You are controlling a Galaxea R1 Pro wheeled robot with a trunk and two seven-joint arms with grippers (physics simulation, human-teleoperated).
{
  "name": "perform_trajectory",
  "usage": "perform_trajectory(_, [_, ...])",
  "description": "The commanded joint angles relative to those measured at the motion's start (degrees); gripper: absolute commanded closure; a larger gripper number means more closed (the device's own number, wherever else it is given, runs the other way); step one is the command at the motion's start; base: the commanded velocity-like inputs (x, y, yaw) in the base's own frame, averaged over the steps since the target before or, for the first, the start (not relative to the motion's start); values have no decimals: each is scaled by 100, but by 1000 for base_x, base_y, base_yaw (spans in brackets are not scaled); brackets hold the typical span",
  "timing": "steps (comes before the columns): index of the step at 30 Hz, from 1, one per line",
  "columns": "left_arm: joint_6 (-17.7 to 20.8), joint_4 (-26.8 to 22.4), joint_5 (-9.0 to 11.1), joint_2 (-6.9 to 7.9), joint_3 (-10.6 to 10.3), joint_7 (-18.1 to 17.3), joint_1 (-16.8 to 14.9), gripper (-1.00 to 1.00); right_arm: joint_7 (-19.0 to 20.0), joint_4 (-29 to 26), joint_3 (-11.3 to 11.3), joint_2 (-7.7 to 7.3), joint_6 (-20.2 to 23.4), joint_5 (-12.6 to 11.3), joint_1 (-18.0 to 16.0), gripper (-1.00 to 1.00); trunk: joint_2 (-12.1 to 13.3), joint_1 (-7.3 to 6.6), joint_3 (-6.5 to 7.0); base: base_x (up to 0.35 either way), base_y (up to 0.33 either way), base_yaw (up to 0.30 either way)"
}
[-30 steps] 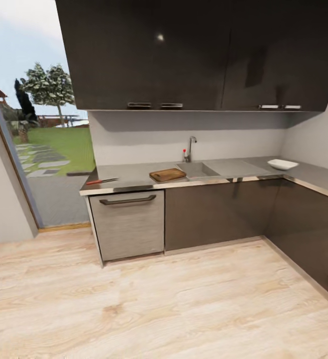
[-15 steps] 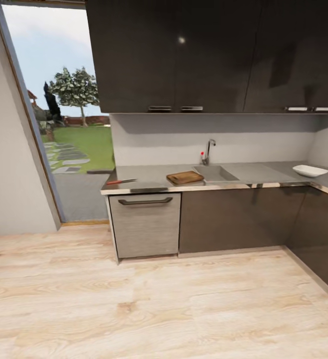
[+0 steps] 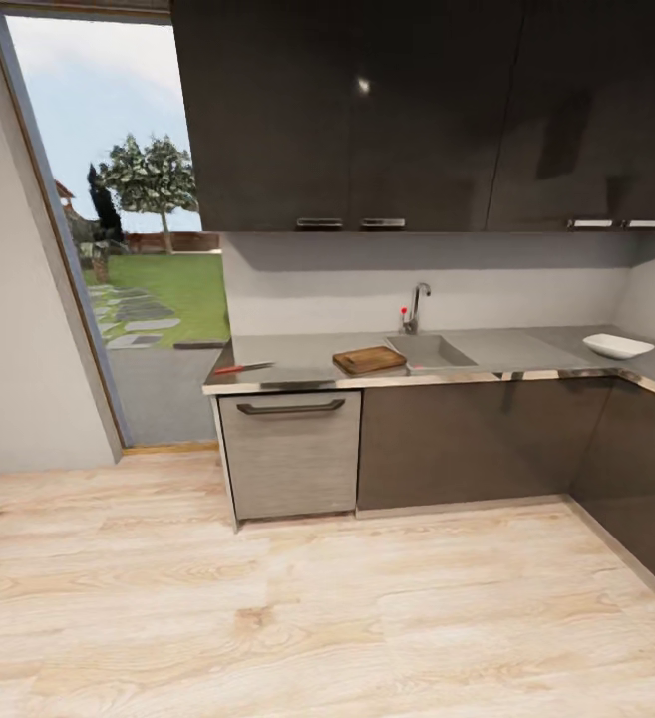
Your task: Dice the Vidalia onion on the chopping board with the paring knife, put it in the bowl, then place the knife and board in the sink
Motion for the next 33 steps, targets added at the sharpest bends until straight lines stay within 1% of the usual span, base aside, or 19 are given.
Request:
perform_trajectory(1, [-10,-5,5,0,2,-2,1,-100,-2,-3,0,1,-12,-1,0,-100,39,-22,14,0,0,0])
perform_trajectory(10, [-10,-5,5,0,2,-2,1,-100,-2,-3,0,1,-12,1,0,-100,400,-220,175,0,0,4])
perform_trajectory(15, [-10,-5,5,0,2,-2,1,-100,-2,-3,0,2,-12,7,0,-100,600,-330,265,0,0,100])
perform_trajectory(33, [-10,-5,5,0,2,0,1,-100,-3,-3,0,1,-12,3,0,-100,1322,-725,588,0,0,268])
